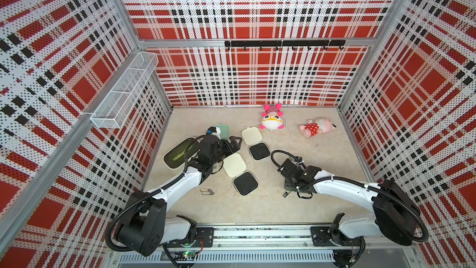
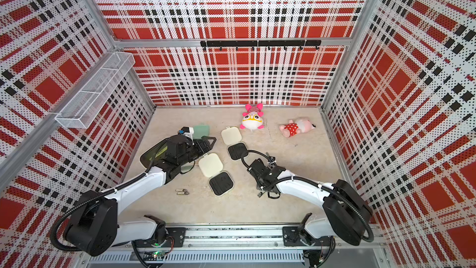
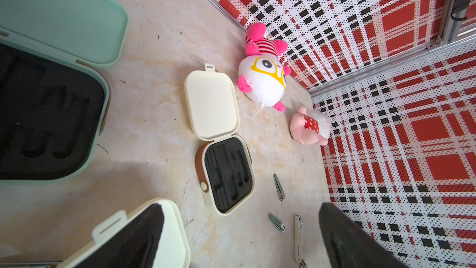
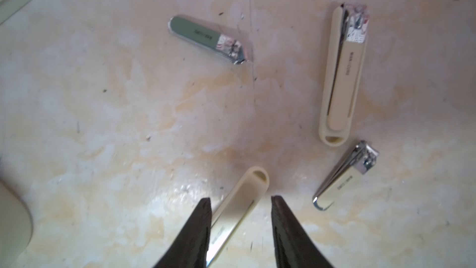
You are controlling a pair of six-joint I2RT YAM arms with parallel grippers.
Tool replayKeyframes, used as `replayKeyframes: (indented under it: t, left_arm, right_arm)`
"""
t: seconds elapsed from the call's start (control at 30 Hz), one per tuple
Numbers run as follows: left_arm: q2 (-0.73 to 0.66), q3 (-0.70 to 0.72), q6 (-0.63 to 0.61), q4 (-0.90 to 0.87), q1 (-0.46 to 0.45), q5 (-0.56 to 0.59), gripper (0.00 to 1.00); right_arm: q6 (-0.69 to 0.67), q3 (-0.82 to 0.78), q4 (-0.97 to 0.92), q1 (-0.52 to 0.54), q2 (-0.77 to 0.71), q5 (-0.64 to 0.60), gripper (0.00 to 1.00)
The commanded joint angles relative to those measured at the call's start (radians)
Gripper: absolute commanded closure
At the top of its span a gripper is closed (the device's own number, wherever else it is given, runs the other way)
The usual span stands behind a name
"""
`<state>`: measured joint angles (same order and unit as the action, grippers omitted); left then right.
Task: Organize nail clipper sets
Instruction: Adjust the nail clipper at the center of the board.
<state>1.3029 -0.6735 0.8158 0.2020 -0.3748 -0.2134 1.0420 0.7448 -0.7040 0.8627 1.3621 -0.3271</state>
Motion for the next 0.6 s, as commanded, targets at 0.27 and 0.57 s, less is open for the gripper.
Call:
replayKeyframes:
  t: [0.27,0.57]
  left_arm:
    - [0.012,-0.031,-0.011,0.006,-0.006,-0.001,0.02]
    - [0.004,-0.002,-0.004,0.014,-0.003,0.002,0.02]
  right_arm:
    - [0.193,-0.066,-0.12,0.205,-0.084,0.037,0.86]
    - [0.181,-0.107,0.001,0.208,-0.023,0.07,0.91]
